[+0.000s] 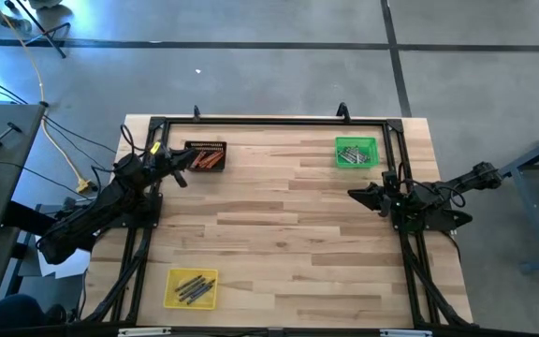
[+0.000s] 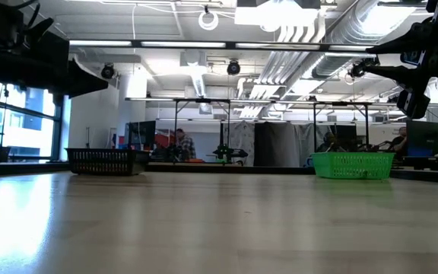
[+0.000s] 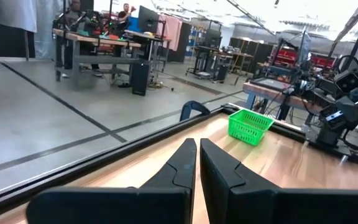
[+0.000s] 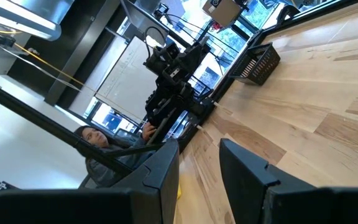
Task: Sort crayons
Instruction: Return to Home Position
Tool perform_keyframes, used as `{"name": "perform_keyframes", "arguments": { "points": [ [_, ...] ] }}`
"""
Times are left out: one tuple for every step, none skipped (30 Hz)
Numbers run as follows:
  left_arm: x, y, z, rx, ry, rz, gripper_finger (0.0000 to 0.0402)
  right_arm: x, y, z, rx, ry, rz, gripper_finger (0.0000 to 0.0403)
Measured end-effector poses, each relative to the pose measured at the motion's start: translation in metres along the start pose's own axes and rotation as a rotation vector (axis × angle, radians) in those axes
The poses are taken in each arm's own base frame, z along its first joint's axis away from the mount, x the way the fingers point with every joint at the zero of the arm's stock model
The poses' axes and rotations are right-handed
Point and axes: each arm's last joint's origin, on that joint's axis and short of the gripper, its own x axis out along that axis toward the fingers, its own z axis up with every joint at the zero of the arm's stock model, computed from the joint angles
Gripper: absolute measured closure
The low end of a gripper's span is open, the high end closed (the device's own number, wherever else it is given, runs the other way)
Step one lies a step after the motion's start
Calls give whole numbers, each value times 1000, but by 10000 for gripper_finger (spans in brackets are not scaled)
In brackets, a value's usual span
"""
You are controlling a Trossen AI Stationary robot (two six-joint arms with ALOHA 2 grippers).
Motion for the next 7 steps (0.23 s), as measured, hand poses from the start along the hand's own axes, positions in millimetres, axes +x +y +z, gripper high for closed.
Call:
{"name": "perform_keyframes", "arguments": {
  "points": [
    [0,0,0,-3,0,0,392,0,0,0,0,0,0,293],
    [0,0,0,-16,0,0,392,0,0,0,0,0,0,293],
    [0,0,0,-32,0,-1,392,0,0,0,0,0,0,293],
    [0,0,0,-48,0,-1,392,0,0,0,0,0,0,293],
    [0,0,0,-57,0,-1,392,0,0,0,0,0,0,293],
    [0,0,0,-60,0,-1,392,0,0,0,0,0,0,293],
    [0,0,0,-60,0,-1,392,0,0,0,0,0,0,293]
  ]
}}
